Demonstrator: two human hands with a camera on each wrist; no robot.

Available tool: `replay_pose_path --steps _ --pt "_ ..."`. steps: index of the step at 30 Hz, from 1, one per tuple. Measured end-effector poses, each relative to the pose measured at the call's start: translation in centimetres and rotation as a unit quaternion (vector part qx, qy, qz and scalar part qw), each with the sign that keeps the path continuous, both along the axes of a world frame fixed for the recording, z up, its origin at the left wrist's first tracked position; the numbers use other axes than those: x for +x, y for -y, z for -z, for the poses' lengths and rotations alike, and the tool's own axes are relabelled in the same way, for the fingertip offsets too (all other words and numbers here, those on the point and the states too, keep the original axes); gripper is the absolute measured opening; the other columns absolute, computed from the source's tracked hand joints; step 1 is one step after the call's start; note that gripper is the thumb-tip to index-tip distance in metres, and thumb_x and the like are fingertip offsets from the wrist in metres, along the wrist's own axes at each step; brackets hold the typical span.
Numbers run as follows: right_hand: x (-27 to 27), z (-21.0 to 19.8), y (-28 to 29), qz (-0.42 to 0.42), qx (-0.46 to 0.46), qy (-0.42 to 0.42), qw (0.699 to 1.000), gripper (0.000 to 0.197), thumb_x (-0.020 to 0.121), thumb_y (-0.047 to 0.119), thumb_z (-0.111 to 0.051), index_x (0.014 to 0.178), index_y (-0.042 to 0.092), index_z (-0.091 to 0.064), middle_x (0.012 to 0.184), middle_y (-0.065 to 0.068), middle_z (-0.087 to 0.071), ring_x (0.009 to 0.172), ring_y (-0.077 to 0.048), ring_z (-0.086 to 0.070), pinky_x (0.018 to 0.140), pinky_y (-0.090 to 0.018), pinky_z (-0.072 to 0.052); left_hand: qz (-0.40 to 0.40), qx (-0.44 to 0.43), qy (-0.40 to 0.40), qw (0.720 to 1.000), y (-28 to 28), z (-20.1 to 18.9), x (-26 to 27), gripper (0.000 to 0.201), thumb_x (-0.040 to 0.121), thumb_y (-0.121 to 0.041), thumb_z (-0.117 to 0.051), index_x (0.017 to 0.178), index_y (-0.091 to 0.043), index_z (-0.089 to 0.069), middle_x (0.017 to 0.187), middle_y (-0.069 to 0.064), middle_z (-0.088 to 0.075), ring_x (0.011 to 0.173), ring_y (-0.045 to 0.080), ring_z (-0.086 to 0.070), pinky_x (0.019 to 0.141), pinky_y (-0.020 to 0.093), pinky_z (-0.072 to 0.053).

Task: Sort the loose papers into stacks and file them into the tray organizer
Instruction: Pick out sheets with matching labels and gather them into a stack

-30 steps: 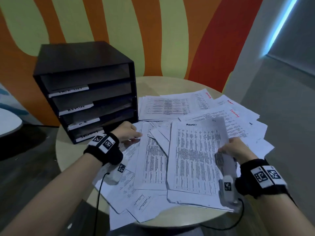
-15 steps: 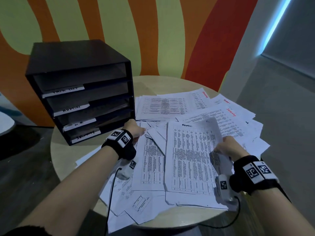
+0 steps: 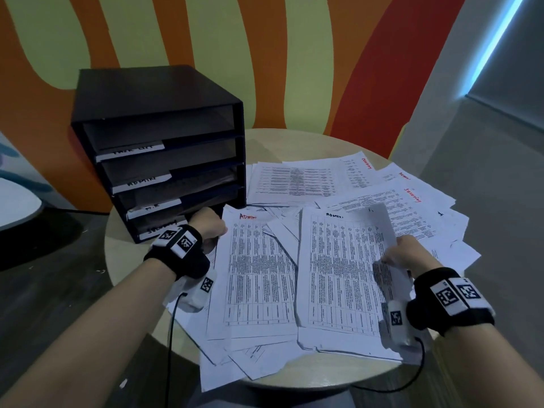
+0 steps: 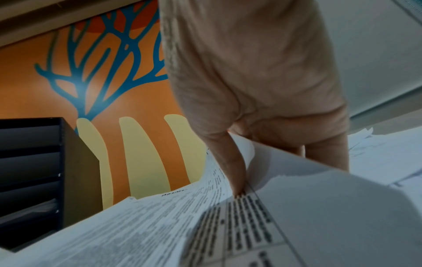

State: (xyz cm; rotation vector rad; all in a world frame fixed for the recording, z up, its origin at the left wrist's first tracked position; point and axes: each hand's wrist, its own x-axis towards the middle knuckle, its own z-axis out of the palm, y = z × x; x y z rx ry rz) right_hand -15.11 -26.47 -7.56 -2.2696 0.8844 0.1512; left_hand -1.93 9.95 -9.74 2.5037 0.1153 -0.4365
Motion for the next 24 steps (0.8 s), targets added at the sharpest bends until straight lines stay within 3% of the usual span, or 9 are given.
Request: replay_pose_path --steps 3,7,9,11,13,16,19,21,24 --pt "0.2 0.1 -0.1 0.010 -0.001 0.005 1.000 0.007 0.086 -0.013 -0.055 0.090 -0.008 -0.052 0.066 -0.010 -0.050 0.058 -0.019 -0.047 0.048 -0.027 -0.034 -0.002 -0.061 0.004 0.998 -0.7 0.1 0.0 0.034 0.087 -0.006 -0.060 0.060 -0.012 -0.040 0.062 0.006 -0.042 0.059 0.020 -0.041 0.058 0.029 -0.031" --pt "0.2 0.3 -0.3 0.009 0.006 0.011 1.000 0.019 0.084 -0.009 -0.065 0.097 -0.010 -0.051 0.066 -0.010 -0.052 0.057 -0.017 -0.049 0.046 -0.026 -0.035 -0.006 -0.191 -0.014 0.981 0.1 -0.1 -1.0 0.006 0.089 -0.012 -0.064 0.087 -0.006 -0.064 0.084 0.013 -0.062 0.077 0.023 -0.059 0.069 0.031 -0.044" --pt "0.3 0.5 -0.3 0.011 0.005 0.012 1.000 0.022 0.084 -0.009 -0.066 0.101 -0.012 -0.052 0.070 -0.012 -0.052 0.060 -0.019 -0.049 0.047 -0.027 -0.036 0.010 -0.167 0.023 0.986 1.1 -0.7 -1.4 0.016 0.090 -0.008 -0.061 0.074 -0.010 -0.056 0.073 0.011 -0.056 0.066 0.021 -0.053 0.060 0.025 -0.040" --pt "0.3 0.8 -0.2 0.014 0.003 0.021 1.000 0.023 0.085 -0.009 -0.063 0.104 -0.011 -0.050 0.074 -0.012 -0.050 0.063 -0.018 -0.049 0.048 -0.028 -0.035 0.009 -0.130 0.128 0.983 2.1 -2.4 -2.2 0.033 0.086 0.003 -0.054 0.060 -0.012 -0.041 0.060 0.007 -0.041 0.054 0.021 -0.039 0.047 0.023 -0.029" --pt "0.3 1.1 0.1 0.019 0.006 0.032 0.999 0.022 0.087 -0.010 -0.060 0.106 -0.008 -0.048 0.076 -0.011 -0.050 0.065 -0.018 -0.049 0.050 -0.029 -0.035 0.016 -0.090 0.224 0.970 2.2 -4.7 -2.8 0.032 0.083 0.003 -0.049 0.057 -0.013 -0.038 0.057 0.007 -0.035 0.055 0.020 -0.034 0.048 0.028 -0.022" --pt "0.4 1.3 0.3 0.022 0.007 0.039 0.999 0.023 0.085 -0.011 -0.063 0.102 -0.006 -0.048 0.079 -0.013 -0.051 0.078 -0.027 -0.054 0.058 -0.031 -0.040 0.000 -0.083 0.334 0.939 1.2 -8.8 -3.2 0.035 0.085 -0.001 -0.049 0.053 -0.014 -0.042 0.051 0.001 -0.038 0.050 0.020 -0.036 0.046 0.029 -0.024" --pt "0.4 1.2 0.3 0.023 0.011 0.036 0.999 0.021 0.082 -0.011 -0.065 0.096 -0.007 -0.050 0.083 -0.019 -0.055 0.082 -0.031 -0.056 0.062 -0.035 -0.043 -0.040 -0.226 0.403 0.886 0.3 -13.1 -4.6 0.031 0.085 -0.005 -0.054 0.056 -0.015 -0.053 0.056 -0.002 -0.045 0.051 0.011 -0.038 0.048 0.026 -0.028" --pt "0.4 1.3 0.4 0.018 0.013 0.045 0.999 0.017 0.082 -0.013 -0.063 0.080 -0.003 -0.049 0.071 -0.014 -0.051 0.066 -0.025 -0.051 0.054 -0.029 -0.038 -0.022 -0.320 0.430 0.844 -0.3 -15.5 -5.8 0.020 0.090 -0.004 -0.058 0.074 -0.009 -0.069 0.070 -0.001 -0.062 0.058 0.008 -0.055 0.052 0.024 -0.041" --pt "0.4 1.5 0.8 0.016 0.047 0.071 0.996 0.028 0.081 -0.018 -0.057 0.064 0.002 -0.047 0.061 -0.010 -0.048 0.058 -0.021 -0.047 0.053 -0.028 -0.037 -0.012 -0.414 0.430 0.802 -1.2 -17.4 -5.7 0.015 0.092 -0.007 -0.061 0.104 -0.002 -0.070 0.097 0.007 -0.074 0.086 0.017 -0.073 0.068 0.029 -0.058"
